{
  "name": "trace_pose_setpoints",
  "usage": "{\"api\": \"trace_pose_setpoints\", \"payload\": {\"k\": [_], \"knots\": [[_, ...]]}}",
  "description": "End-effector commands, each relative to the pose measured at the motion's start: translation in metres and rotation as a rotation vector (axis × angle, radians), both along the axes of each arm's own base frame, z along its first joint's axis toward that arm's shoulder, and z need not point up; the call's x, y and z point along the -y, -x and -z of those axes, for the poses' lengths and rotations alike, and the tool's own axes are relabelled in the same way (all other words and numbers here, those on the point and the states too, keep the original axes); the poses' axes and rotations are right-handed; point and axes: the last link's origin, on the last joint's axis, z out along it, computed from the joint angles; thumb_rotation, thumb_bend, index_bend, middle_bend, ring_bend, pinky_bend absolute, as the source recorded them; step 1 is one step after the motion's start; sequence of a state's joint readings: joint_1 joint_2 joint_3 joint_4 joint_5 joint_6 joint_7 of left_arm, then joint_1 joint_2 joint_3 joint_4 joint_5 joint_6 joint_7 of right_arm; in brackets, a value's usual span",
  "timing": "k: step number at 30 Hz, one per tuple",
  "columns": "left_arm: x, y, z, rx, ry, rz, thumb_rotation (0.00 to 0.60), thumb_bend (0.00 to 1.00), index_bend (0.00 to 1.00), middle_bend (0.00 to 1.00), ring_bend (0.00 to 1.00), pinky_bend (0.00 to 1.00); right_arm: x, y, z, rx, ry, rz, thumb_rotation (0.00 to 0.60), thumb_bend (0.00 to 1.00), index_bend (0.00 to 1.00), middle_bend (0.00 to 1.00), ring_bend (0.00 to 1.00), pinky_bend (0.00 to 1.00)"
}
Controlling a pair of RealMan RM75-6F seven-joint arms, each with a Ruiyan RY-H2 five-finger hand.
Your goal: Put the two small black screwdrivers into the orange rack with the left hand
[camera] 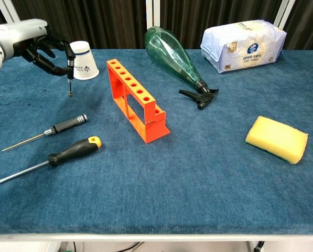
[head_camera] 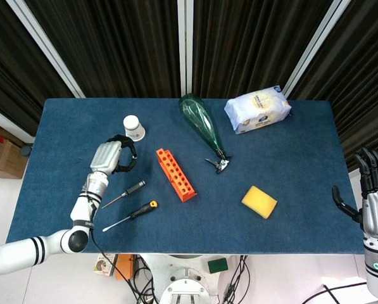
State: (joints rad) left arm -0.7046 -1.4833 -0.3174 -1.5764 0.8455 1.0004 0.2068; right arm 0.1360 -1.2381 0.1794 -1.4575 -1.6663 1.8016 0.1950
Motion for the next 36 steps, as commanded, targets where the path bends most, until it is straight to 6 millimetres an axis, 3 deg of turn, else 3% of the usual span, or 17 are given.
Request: {"api": "trace_pose_setpoints", "payload": {"k": [1, 18, 23, 36], "knots": [[0.004, -0.011, -0.012, 0.14, 0.002, -0.02, 0.6, 0.36, 0.59, 0.29, 0.16, 0.21, 0.0, 0.001, 0.0, 0.002, 0.0, 0.002, 0.6, 0.37, 0.0, 0.0, 0.0, 0.0], [0.02, -0.076, -0.043, 0.267, 0.01, 0.12, 0.6, 0.37, 0.6, 0.3, 0.16, 0.21, 0.0, 0.001, 0.001, 0.005, -0.003, 0.0, 0.6, 0.37, 0.0, 0.0, 0.0, 0.0], [0.019, -0.086, -0.037, 0.253, 0.02, 0.132, 0.6, 0.37, 0.6, 0.3, 0.16, 0.21, 0.001, 0.003, 0.002, 0.009, -0.007, 0.004, 0.6, 0.37, 0.0, 0.0, 0.0, 0.0], [0.018, -0.089, -0.015, 0.24, 0.055, 0.114, 0.6, 0.37, 0.61, 0.3, 0.16, 0.21, 0.001, 0.008, 0.001, 0.015, -0.009, 0.016, 0.6, 0.37, 0.0, 0.0, 0.0, 0.0]]}}
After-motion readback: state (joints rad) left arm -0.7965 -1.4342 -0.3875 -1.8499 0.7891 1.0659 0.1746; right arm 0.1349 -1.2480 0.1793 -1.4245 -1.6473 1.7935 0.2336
